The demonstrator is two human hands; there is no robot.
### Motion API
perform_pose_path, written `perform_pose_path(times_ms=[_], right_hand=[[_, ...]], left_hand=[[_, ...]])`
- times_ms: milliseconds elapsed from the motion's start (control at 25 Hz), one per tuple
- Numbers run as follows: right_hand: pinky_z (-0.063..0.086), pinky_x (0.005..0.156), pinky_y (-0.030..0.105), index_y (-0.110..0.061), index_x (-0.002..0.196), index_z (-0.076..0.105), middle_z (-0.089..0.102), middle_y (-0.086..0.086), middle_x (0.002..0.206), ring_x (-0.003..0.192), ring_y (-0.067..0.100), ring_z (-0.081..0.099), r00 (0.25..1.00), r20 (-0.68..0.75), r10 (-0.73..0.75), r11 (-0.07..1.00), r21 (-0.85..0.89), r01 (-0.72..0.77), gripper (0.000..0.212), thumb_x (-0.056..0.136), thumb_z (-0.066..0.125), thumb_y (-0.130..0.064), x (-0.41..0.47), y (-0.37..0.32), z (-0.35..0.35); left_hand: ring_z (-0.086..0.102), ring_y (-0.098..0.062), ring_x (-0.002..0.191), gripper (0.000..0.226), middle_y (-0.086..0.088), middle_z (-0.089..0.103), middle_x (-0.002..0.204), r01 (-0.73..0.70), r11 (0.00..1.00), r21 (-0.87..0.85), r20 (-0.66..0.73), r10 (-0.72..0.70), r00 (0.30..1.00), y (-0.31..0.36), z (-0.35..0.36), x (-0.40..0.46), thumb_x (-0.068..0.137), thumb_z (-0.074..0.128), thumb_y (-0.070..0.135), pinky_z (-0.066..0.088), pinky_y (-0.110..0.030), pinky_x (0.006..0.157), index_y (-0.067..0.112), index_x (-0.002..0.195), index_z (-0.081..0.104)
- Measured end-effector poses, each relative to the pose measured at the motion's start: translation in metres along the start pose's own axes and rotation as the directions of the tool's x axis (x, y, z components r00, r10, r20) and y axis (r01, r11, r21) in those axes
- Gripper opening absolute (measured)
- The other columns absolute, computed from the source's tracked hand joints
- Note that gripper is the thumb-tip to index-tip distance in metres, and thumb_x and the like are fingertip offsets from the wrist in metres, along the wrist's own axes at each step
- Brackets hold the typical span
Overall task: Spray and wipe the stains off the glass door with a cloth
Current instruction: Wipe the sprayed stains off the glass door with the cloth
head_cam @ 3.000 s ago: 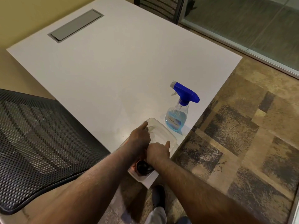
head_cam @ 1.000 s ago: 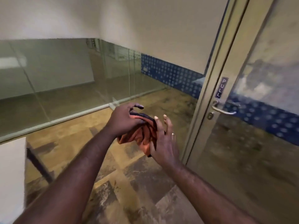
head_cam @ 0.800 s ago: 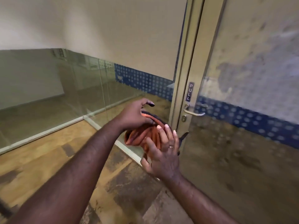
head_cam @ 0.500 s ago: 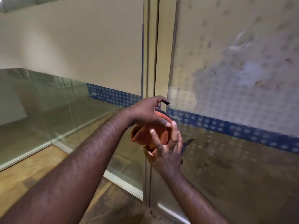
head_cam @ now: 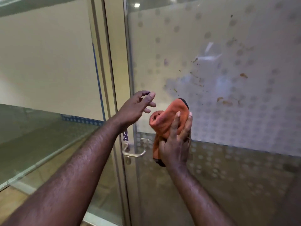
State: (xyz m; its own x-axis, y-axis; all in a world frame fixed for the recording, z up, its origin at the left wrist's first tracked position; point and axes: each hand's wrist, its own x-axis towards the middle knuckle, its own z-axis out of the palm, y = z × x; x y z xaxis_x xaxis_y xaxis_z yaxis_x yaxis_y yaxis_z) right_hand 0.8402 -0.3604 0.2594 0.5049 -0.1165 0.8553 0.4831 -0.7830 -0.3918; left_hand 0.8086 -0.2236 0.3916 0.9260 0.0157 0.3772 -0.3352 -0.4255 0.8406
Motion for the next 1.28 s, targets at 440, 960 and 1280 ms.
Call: perform_pose_path(times_ms=[440,960,1280], right_hand=[[0.044,0.088,0.049,-0.003,0.15,0.007,0.004,0.015,0.16,0.117,0.041,0.041,0.972,-0.125,0.201,0.903,-0.36,-0.233,0.098,0.075,0.067,-0.022,0.101,0.064,0.064],[0.013,0.115,0.056,-0.003,0.151,0.006,-0.001,0.015,0.16,0.145,0.039,-0.001,0.97,-0.199,0.138,0.831,-0.509,-0.223,0.088,0.086,0.041,-0.051,0.117,0.065,0.121],[0.032,0.104,0.053,-0.016,0.148,0.033,0.024,0.01,0.156,0.141,0.04,0.022,0.975,-0.096,-0.199,0.809,-0.578,0.108,0.077,0.078,0.065,-0.02,0.086,0.081,0.139]], left_hand=[[0.058,-0.011,0.111,0.056,0.017,0.062,0.116,-0.206,0.964,0.166,-0.246,0.243,0.938,-0.101,-0.008,0.109,0.084,0.058,0.058,0.045,-0.044,0.1,0.031,0.132,0.049],[0.044,-0.024,0.129,0.054,-0.008,0.05,0.136,-0.576,0.588,0.568,-0.342,0.805,0.485,-0.145,-0.005,0.207,0.084,0.065,0.038,0.028,-0.035,0.102,0.015,0.13,0.051],[0.029,-0.03,0.145,0.063,-0.012,0.039,0.152,-0.593,0.479,0.647,-0.26,0.87,0.419,-0.163,-0.002,0.232,0.091,0.057,0.035,0.027,-0.056,0.113,0.012,0.145,0.036]])
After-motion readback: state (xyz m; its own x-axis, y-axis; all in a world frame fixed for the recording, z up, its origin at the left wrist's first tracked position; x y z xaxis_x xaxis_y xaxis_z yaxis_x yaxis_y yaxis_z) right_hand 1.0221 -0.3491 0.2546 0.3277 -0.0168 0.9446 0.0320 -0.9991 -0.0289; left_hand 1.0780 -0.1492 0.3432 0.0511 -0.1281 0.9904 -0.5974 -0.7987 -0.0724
